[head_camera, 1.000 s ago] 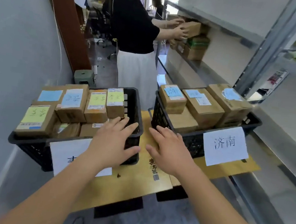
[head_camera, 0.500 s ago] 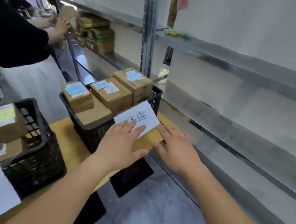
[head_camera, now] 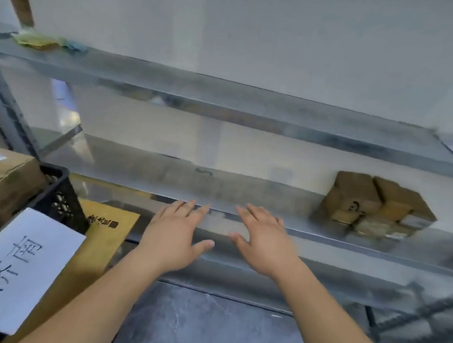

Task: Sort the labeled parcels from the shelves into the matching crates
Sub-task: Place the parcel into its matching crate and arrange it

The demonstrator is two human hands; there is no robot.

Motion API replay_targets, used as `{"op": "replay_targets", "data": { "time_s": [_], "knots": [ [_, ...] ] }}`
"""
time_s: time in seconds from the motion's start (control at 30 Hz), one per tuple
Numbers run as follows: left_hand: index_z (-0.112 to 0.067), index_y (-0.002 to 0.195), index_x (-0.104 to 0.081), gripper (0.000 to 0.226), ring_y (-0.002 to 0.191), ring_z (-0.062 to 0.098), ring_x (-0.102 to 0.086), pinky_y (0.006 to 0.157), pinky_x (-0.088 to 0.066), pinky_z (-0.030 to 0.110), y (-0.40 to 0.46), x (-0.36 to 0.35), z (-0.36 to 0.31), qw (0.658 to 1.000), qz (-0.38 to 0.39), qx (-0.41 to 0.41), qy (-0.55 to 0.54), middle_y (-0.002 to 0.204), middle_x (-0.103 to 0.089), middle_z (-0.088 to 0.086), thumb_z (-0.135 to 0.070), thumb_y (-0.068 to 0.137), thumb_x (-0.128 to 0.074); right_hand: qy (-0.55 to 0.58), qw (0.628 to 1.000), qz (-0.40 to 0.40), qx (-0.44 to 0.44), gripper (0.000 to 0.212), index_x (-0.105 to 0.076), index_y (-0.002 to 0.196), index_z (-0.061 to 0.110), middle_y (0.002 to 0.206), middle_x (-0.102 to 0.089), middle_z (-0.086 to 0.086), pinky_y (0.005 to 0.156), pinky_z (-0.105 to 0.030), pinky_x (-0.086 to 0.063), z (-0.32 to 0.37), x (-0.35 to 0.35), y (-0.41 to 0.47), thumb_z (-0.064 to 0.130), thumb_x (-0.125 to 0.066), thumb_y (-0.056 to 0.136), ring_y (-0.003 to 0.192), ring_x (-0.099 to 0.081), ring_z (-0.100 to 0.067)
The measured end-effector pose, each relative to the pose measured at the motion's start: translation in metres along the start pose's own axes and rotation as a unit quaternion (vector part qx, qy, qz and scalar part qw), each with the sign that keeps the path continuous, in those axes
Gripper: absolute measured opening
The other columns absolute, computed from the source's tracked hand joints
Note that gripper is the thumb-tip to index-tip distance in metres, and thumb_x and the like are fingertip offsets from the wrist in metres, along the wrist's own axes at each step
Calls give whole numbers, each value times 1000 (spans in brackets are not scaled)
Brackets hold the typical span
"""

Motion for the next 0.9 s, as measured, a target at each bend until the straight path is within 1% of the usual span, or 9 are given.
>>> {"op": "replay_targets", "data": {
  "time_s": [0.07,0.17,0.4,0.57,0.7,0.73,0.8,0.9],
  "knots": [
    [-41,158,-5,84,154,22,-9,125,-14,44,31,-6,-23,999,12,-38,7,169,-11,-2,-76,90,-39,5,999,-13,-46,69,-19,161,36,170,-18,3,124,-51,-15,-36,9,0,62,-40,100,156,-13,-22],
    [-41,158,-6,85,154,22,-10,125,-14,42,71,-14,-61,996,26,-85,7,168,-12,-1,-75,90,-42,16,994,-26,-104,69,-19,161,35,170,-18,2,125,-51,-13,-87,22,-9,61,-41,101,156,-13,-22],
    [-43,158,-7,87,153,24,-15,124,-16,41,144,-46,-166,986,54,-155,-3,168,-14,1,-73,88,-48,43,980,-49,-186,68,-19,161,35,170,-17,4,126,-51,-11,-206,40,-26,59,-43,102,156,-10,-20],
    [-42,158,-6,85,153,24,-18,124,-17,42,197,-75,-239,984,66,-165,7,168,-16,2,-74,89,-45,47,977,-61,-199,70,-21,161,34,170,-18,3,126,-50,-12,-304,51,-13,59,-45,100,156,-12,-21],
    [-43,158,-7,89,151,24,-22,123,-20,43,243,-102,-291,984,88,-155,21,167,-20,2,-80,82,-35,26,979,-71,-187,73,-24,160,33,167,-25,0,127,-47,-10,-377,66,13,56,-53,96,154,-18,-25],
    [-42,158,-9,89,151,25,-23,122,-22,43,255,-107,-303,984,91,-151,23,166,-21,2,-79,82,-37,16,980,-75,-184,74,-25,159,33,165,-28,-1,127,-47,-10,-394,69,21,55,-56,95,153,-20,-27],
    [-41,157,-11,86,150,26,-24,121,-25,42,282,-119,-327,986,97,-137,20,166,-21,4,-74,85,-47,6,980,-81,-183,76,-26,158,35,165,-28,-3,126,-47,-8,-428,74,38,51,-60,93,154,-18,-30],
    [-41,158,-10,88,150,29,-26,121,-24,42,312,-132,-353,986,107,-128,8,166,-22,7,-68,87,-55,-36,982,-86,-164,76,-27,159,34,169,-20,-8,126,-49,-4,-454,78,61,40,-62,91,156,-9,-33]
  ]
}}
Point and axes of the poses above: each hand's wrist, its own y-axis towards the middle knuckle, its own x-axis out of the back of the hand, z = x × y, the point moved 8 cm from there along y, towards the middle knuckle
